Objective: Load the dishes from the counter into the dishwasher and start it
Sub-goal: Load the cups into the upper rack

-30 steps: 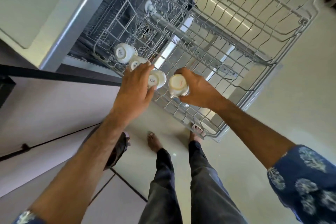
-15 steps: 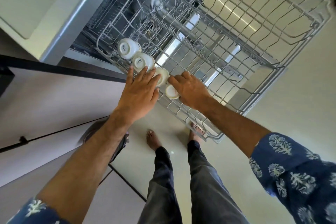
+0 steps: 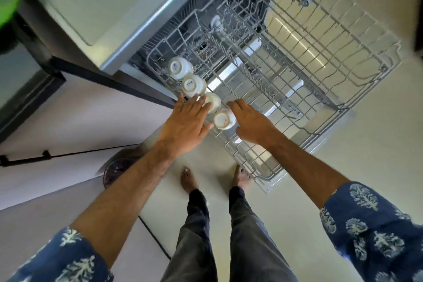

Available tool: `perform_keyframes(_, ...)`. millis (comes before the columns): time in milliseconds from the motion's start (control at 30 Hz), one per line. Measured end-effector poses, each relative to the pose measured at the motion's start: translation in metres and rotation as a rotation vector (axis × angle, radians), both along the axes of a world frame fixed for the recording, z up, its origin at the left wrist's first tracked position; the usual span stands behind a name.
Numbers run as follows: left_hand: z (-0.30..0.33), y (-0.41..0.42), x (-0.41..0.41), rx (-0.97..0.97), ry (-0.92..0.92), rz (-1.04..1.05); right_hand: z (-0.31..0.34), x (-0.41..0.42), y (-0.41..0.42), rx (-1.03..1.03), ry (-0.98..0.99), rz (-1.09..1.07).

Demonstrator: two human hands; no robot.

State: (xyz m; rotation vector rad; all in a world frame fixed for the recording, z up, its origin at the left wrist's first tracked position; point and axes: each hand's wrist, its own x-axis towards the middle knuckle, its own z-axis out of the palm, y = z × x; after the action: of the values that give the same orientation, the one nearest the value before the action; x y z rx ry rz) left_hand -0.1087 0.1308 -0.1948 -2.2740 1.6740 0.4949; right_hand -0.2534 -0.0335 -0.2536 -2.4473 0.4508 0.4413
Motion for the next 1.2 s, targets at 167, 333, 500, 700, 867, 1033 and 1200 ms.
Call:
perform_keyframes(167,0.057,0.043,-0.021,-0.025,0.022,0.192,0.084,0.002,0.015,-0.107,-0.095,0.105)
perform_keyframes(333,0.132,0.113,-0.031,-0.121,-0.061,0.465,0.182,0.030,0.069,-0.213,-0.274,0.336)
perform_keyframes(500,0.189,0.209,-0.020,-0.251,-0.202,0.694,0.254,0.090,0.151,-0.252,-0.460,0.599)
perform_keyframes(700,0.240,0.361,-0.017,-0.355,-0.349,1.000,0.308,0.165,0.300,-0.358,-0.607,0.880)
perform_keyframes(867,0.264,0.504,-0.034,-0.334,-0.429,1.243,0.338,0.199,0.444,-0.303,-0.676,1.029)
perform_keyframes(1033,0.281,0.625,-0.067,-0.314,-0.520,1.455,0.354,0.213,0.581,-0.229,-0.740,1.197)
perform_keyframes(1200,0.289,0.711,-0.090,-0.310,-0.566,1.637,0.371,0.218,0.692,-0.178,-0.788,1.335)
